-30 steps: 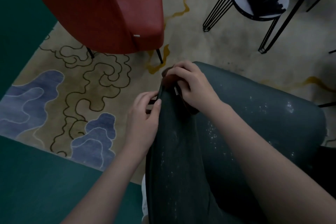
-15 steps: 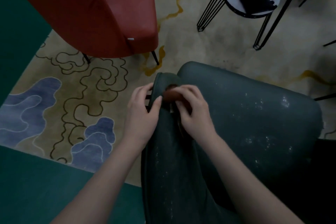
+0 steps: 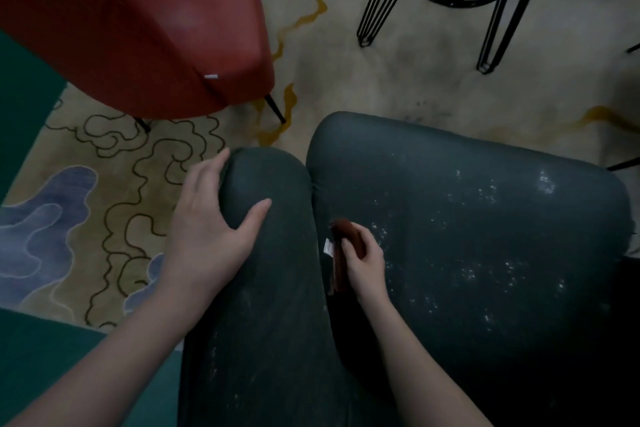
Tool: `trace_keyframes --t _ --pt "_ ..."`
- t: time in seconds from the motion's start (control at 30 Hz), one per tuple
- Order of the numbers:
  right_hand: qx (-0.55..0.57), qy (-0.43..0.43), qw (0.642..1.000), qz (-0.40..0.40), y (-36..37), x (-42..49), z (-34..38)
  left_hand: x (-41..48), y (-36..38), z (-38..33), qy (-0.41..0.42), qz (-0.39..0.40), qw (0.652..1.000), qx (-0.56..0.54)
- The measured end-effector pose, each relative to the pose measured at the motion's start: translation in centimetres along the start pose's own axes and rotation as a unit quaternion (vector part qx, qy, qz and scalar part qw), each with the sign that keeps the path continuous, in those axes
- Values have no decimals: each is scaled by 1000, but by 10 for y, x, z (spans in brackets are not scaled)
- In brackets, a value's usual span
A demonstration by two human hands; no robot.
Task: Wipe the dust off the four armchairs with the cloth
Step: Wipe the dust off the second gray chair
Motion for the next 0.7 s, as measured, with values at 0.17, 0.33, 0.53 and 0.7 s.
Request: trace_keyframes --t 0.17,0.33,0.53,0.7 --pt "70 53 996 32 37 42 -19 0 1 3 12 -9 1000 19" --pt "203 81 973 70 56 37 -12 1 1 4 13 -1 1000 20" --pt "227 -43 969 88 30 -10 42 0 0 0 6 -2 1000 13" --pt "151 -139 973 102 14 -40 90 0 0 2 3 -9 1000 22"
Point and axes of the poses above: each hand's wrist, its own x-axis towards the middle knuckle, its own y-axis out of the palm, z = x × y, the point moved 3 cm from there along x, towards the middle knuckle, and after that the axes turned 11 degrees about z, right-handed, at the moved point
